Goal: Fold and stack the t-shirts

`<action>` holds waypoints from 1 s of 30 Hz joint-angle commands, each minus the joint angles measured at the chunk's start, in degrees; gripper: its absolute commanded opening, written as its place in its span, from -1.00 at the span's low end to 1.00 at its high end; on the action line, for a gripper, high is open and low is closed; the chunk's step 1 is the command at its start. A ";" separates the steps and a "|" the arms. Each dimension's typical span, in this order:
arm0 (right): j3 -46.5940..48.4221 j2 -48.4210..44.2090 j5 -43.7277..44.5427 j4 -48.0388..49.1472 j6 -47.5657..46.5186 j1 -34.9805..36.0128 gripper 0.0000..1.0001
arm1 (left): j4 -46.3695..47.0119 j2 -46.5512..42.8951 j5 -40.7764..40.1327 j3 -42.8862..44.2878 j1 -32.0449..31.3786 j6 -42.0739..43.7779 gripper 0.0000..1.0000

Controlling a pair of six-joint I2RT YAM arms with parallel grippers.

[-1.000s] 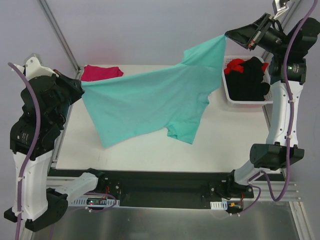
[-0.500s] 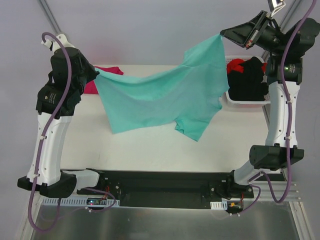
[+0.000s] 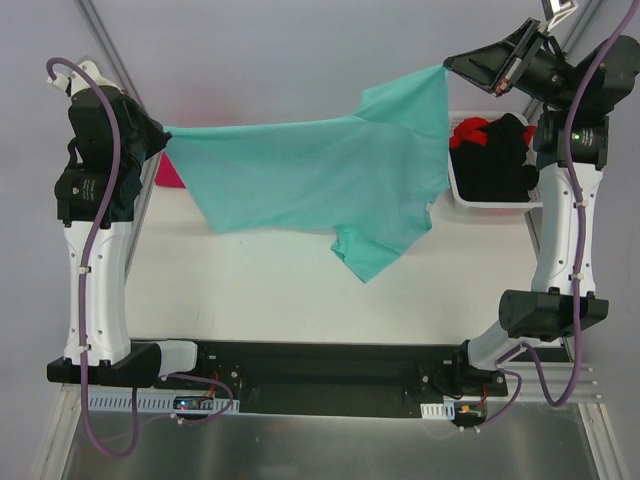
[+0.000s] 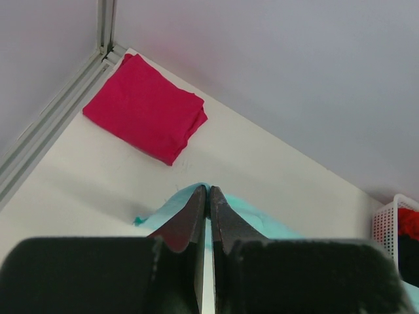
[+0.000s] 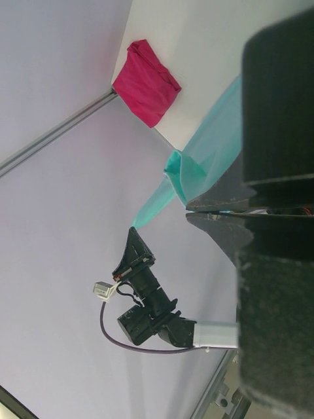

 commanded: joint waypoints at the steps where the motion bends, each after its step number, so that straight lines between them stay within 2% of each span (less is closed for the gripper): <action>1: 3.06 -1.21 -0.70 5.26 2.05 -0.45 -0.99 | 1.54 -0.70 4.52 0.29 0.98 -0.57 -1.00; 7: 5.77 -1.31 -0.53 9.40 4.15 -0.45 -0.99 | 2.42 3.16 8.29 7.67 0.98 -0.75 -1.00; 10: 11.21 0.45 -0.26 13.16 6.51 -0.54 -0.98 | 3.56 4.75 9.18 11.01 0.98 -1.71 -1.00; 14: 22.36 3.17 0.70 11.87 5.21 -2.11 -0.99 | 4.88 6.50 8.66 15.74 0.98 -1.98 -1.00; 17: 21.26 2.39 1.06 12.03 5.12 -4.66 -0.99 | 5.32 6.51 7.17 19.19 0.98 -0.67 -1.00; 24: 20.72 2.03 1.41 16.08 7.85 -5.20 -0.99 | 7.17 5.71 8.22 21.39 0.98 0.04 -1.00; 30: 18.79 0.28 0.97 16.34 8.37 -5.29 -0.99 | 7.17 2.04 8.39 17.09 0.98 0.39 -1.00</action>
